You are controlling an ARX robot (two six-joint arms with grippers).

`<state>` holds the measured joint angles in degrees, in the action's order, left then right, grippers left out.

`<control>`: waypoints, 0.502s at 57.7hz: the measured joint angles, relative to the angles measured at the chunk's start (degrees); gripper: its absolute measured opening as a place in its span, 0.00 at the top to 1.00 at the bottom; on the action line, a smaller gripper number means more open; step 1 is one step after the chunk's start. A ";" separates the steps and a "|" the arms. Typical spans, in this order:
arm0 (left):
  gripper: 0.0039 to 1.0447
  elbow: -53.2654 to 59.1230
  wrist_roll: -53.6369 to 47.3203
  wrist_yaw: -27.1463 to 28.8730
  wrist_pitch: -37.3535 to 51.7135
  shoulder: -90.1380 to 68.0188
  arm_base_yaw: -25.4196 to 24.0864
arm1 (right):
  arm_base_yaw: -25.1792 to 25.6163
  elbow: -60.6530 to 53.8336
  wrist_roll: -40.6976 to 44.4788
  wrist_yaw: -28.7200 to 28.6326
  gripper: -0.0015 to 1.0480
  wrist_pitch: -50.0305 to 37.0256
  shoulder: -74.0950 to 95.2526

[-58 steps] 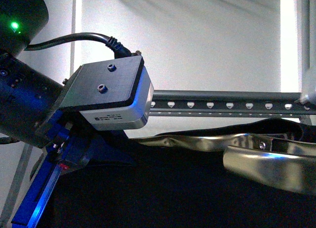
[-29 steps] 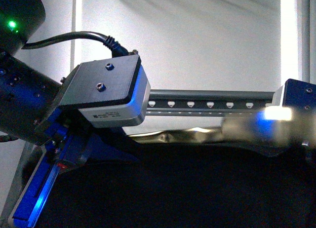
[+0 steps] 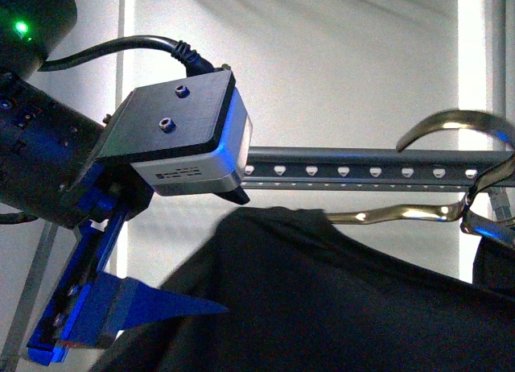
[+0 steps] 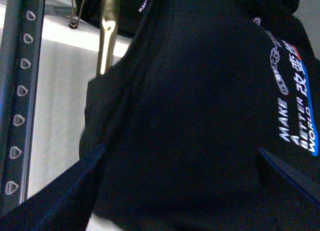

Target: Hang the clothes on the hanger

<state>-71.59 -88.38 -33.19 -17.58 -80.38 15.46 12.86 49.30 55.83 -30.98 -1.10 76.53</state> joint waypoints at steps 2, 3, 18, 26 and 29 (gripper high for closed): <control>0.06 0.00 0.00 0.00 0.00 0.00 -0.02 | 0.83 0.00 -1.27 0.02 0.96 1.46 0.24; 0.05 0.00 -0.02 0.02 0.00 0.00 -0.04 | 1.22 0.00 -1.57 0.02 0.96 2.21 0.42; 0.06 4.04 10.36 5.44 11.34 1.11 0.00 | 6.58 0.02 -12.66 -3.54 0.96 9.20 2.84; 0.06 8.37 42.45 19.10 35.87 1.44 -2.27 | 7.45 0.79 -19.45 -7.89 0.96 10.32 2.60; 0.06 7.76 55.28 24.63 40.85 1.49 -3.98 | 7.61 1.51 -22.21 -8.90 0.96 11.41 2.29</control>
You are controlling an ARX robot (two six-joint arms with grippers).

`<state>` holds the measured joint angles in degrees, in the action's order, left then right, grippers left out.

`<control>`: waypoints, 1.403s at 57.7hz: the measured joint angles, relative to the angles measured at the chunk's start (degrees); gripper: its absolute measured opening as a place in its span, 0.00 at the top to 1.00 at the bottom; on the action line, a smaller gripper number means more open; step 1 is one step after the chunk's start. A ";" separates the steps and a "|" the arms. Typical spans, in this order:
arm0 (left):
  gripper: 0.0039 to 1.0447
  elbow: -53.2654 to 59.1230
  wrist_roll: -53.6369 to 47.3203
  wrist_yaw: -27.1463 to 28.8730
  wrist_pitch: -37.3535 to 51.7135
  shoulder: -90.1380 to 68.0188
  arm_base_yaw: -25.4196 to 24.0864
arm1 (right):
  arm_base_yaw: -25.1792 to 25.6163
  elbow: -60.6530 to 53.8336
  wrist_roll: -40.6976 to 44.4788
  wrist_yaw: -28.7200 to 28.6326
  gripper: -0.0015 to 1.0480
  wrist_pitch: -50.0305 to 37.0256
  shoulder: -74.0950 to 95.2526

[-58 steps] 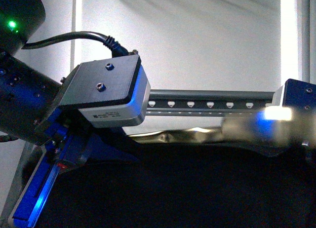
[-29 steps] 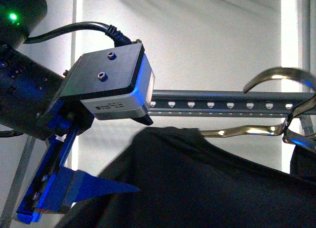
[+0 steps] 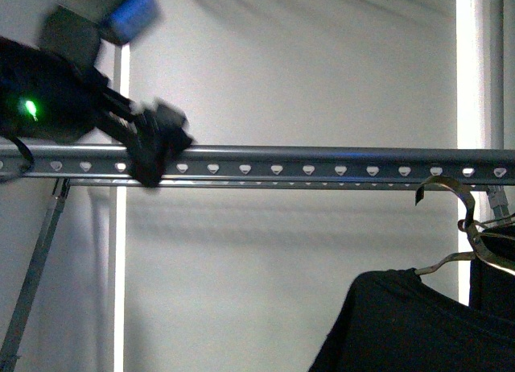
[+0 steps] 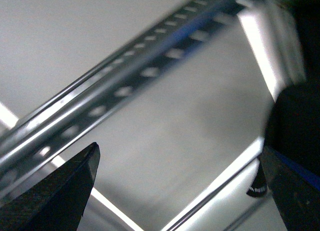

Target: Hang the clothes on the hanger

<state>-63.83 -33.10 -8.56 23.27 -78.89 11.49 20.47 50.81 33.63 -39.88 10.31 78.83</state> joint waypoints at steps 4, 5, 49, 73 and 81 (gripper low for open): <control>0.06 -2.49 26.29 11.45 0.39 1.11 -4.28 | 0.02 2.40 -7.30 -1.38 0.97 1.95 -0.09; 0.06 -2.73 30.69 13.33 -0.09 1.44 -5.20 | 0.02 3.04 -9.16 -1.97 0.97 2.14 -0.07; 0.06 3.63 52.28 15.87 4.17 7.67 -5.81 | -7.52 27.65 -70.95 3.08 0.97 -7.43 10.88; 0.06 4.07 51.84 12.15 5.57 7.82 -5.55 | -14.05 41.46 -74.90 14.47 0.97 2.80 19.76; 0.06 4.07 51.89 11.41 5.66 7.87 -5.97 | -14.86 40.48 -74.20 15.96 0.97 2.82 20.63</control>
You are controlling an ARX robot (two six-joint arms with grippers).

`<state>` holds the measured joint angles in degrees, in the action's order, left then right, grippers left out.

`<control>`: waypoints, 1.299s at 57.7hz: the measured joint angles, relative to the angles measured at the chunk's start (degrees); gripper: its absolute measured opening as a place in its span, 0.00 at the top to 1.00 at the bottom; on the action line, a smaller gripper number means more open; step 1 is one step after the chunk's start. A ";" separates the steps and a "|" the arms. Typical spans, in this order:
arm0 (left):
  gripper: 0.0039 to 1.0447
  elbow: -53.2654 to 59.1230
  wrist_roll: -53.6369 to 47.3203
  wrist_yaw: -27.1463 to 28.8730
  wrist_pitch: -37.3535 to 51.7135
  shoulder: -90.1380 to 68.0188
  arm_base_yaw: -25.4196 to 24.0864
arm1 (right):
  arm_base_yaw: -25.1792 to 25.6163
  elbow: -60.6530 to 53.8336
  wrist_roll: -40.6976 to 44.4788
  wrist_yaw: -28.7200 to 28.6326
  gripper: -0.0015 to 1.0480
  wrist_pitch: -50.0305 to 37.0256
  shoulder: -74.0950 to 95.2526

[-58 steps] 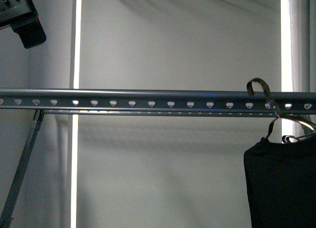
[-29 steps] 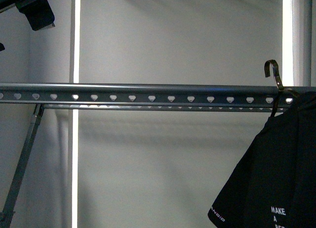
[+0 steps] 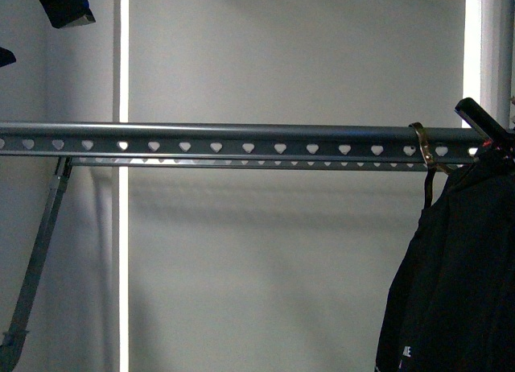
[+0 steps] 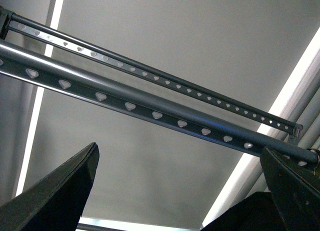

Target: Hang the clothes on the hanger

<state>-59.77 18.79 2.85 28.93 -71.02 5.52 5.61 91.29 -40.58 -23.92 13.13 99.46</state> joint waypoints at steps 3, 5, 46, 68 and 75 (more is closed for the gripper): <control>0.06 0.00 0.00 -0.13 0.00 0.00 -0.11 | -0.09 -0.92 0.33 0.17 0.97 -0.44 0.00; 0.06 0.00 0.00 -0.24 0.00 0.00 -0.13 | -0.09 -1.46 0.50 0.26 0.97 -0.85 0.00; 0.06 -0.04 -4.28 -2.91 -12.68 -3.67 1.27 | -2.62 -57.37 31.85 16.66 0.06 -43.06 -46.69; 0.59 21.94 -17.40 3.15 -3.52 9.03 1.01 | -7.32 -82.16 39.85 24.41 0.48 -11.02 -91.65; 0.84 31.80 -18.05 2.32 0.28 13.35 -0.55 | -5.88 -83.87 40.22 23.96 0.73 -11.69 -93.61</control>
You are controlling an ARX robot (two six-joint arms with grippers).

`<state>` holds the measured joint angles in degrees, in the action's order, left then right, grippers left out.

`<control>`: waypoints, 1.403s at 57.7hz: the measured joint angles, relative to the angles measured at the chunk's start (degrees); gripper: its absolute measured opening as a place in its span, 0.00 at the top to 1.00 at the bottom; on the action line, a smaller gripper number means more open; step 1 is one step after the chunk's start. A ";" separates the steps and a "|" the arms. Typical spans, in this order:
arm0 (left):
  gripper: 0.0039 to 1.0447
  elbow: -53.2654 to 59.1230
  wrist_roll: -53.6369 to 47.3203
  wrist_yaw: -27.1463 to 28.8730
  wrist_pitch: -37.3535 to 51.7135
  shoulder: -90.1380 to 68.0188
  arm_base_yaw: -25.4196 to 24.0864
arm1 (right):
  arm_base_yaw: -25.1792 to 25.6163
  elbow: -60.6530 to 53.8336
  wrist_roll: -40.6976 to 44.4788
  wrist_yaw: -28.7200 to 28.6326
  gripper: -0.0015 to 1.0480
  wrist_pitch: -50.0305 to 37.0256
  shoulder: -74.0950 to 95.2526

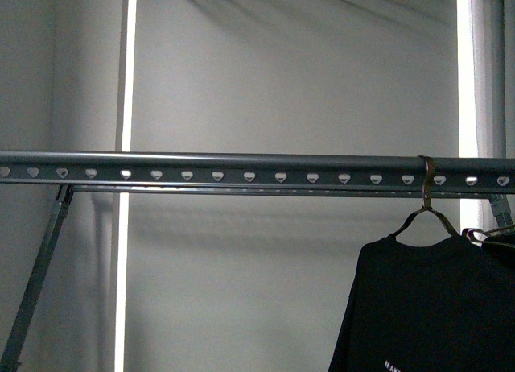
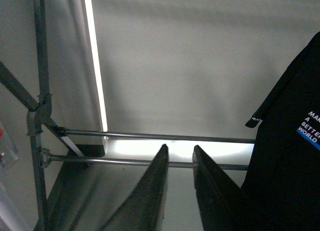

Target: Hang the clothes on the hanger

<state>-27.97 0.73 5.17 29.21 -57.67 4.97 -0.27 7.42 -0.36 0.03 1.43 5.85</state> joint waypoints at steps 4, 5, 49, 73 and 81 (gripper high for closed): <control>0.97 3.43 -0.20 -0.66 1.36 2.40 -0.50 | 0.02 -0.81 0.07 -0.02 0.85 -0.15 -0.52; 0.98 4.31 -0.17 -0.81 1.68 3.06 -0.61 | 0.04 -1.11 0.09 0.00 0.88 -0.22 -0.68; 0.97 23.93 -0.61 -5.03 -2.12 26.40 -4.87 | 0.13 -7.06 0.26 -0.07 0.98 -1.22 -5.60; 0.97 26.93 -0.63 -5.09 -7.78 36.41 -4.87 | 0.13 -7.06 0.33 -0.09 0.34 -1.22 -5.60; 0.97 26.93 -0.63 -5.11 -12.28 40.96 -4.87 | 0.13 -7.06 0.31 -0.09 0.06 -1.22 -5.60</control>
<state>-1.04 0.10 0.05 16.93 -16.71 0.10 -0.14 0.36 -0.05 -0.05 0.21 0.25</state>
